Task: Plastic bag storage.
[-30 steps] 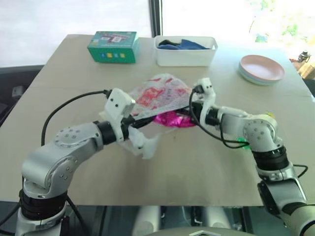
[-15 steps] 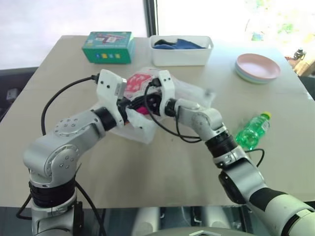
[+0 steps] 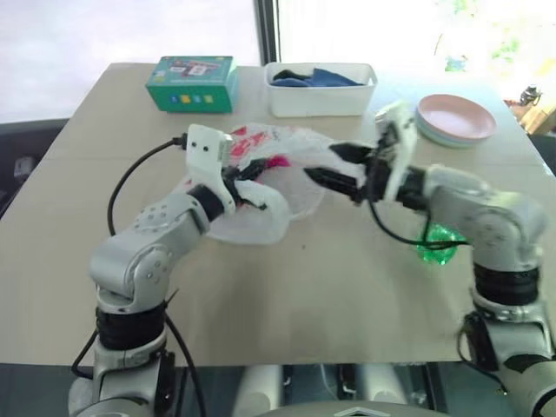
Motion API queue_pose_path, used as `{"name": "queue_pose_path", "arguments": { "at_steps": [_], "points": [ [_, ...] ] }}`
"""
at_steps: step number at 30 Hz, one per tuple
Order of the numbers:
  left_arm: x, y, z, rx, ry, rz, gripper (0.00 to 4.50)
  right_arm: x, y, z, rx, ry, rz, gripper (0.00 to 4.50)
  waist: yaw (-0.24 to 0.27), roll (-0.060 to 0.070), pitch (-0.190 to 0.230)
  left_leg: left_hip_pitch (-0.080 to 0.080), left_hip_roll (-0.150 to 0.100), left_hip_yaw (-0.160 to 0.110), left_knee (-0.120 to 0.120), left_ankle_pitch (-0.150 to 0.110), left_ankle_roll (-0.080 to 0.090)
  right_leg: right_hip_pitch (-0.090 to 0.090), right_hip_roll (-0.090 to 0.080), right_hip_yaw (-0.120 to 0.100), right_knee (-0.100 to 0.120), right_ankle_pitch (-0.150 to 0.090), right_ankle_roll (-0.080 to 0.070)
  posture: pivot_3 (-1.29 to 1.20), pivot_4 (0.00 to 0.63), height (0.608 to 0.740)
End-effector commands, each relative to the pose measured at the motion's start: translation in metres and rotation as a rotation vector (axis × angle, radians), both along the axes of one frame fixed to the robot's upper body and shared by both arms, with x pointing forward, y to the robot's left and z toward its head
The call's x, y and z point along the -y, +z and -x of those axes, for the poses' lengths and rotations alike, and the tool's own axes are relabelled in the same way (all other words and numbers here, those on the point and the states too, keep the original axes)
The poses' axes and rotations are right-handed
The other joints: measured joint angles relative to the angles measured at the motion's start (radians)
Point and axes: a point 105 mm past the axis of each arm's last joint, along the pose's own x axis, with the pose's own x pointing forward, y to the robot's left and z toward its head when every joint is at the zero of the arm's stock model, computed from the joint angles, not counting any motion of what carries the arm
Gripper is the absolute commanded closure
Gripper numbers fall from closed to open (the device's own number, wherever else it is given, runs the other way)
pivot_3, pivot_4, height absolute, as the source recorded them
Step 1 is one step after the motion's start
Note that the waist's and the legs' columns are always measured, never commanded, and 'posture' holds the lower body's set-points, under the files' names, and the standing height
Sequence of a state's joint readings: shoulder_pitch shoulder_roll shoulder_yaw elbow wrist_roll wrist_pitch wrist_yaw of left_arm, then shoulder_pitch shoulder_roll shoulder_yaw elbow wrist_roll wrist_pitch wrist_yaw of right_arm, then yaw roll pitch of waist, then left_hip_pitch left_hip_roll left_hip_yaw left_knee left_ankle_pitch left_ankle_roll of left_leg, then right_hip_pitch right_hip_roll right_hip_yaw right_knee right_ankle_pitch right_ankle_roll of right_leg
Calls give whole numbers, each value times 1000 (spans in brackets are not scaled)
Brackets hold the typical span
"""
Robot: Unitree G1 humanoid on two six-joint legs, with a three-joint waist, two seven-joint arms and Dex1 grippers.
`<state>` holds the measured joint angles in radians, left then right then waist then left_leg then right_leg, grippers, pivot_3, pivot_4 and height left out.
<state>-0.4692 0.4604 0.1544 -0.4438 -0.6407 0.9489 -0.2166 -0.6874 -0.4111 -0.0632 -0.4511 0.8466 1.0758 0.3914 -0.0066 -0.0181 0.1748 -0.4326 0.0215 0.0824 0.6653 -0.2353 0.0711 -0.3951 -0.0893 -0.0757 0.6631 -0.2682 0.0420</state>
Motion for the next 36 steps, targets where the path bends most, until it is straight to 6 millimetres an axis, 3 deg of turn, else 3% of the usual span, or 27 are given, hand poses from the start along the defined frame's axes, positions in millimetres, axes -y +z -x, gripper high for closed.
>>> {"name": "queue_pose_path", "arguments": {
  "at_steps": [1, 5, 8, 11, 16, 24, 26, 31, 36],
  "points": [
    [4, 10, -5, 54, -13, -9, 4500, 20, 8, 16, 80, -101, 63, 48, 0, 0, 0, 0, 0, 0, 0, 0, 0, 0, 0, 1, 0, 0, 0, 0, 150, 740],
    [4, 9, -14, 55, -5, -16, 4500, 83, 3, 3, 95, -551, 176, 48, 13, 0, 0, -1, 0, 0, 0, 0, 0, 0, 0, 1, 0, 0, 0, 0, 150, 740],
    [6, 6, -17, 52, -10, -15, 4500, 139, -11, 2, 10, -992, 278, 48, 14, 0, 0, 0, 0, 1, 0, 0, 0, 0, -1, 2, 0, 0, 0, 0, 150, 740],
    [11, 3, -17, 40, -34, -13, 4500, 170, -37, 4, -166, -1274, 211, 48, 16, 0, 0, 0, 1, 1, 0, 0, 0, -1, -1, 2, 1, 0, 0, 0, 150, 740],
    [13, -1, -17, 21, -42, -14, 4500, 179, -84, 8, -438, -1431, 86, 48, 16, 0, 0, 0, 0, 2, 0, 1, -1, -1, 1, 2, 1, 0, 0, 0, 150, 740],
    [14, -4, -9, 15, -38, -17, 4500, 183, -133, -1, -767, -1506, 75, 48, 12, 1, -1, 1, 0, 3, 0, 1, -1, -1, 2, 0, 2, 0, 0, 0, 150, 740],
    [11, -3, -9, 15, -25, -17, 4500, 180, -138, -6, -800, -1464, 96, 48, 12, -1, -2, 1, 0, 2, 0, 1, -1, -1, 2, -1, 1, 0, 0, 0, 150, 740],
    [10, 0, -6, 28, -13, -22, 4500, 177, -147, -13, -842, -1366, 156, 1381, 6, -8, -9, 2, 0, 2, 0, 1, -1, 1, 2, -1, 1, 0, 0, 0, 150, 740],
    [8, 2, -5, 37, -4, -21, 4500, 170, -118, -19, -678, -1098, 261, 1381, 5, -7, -9, 2, 0, 1, 1, 1, 0, 3, 1, 0, 1, 0, 0, 0, 150, 740]
  ]
}}
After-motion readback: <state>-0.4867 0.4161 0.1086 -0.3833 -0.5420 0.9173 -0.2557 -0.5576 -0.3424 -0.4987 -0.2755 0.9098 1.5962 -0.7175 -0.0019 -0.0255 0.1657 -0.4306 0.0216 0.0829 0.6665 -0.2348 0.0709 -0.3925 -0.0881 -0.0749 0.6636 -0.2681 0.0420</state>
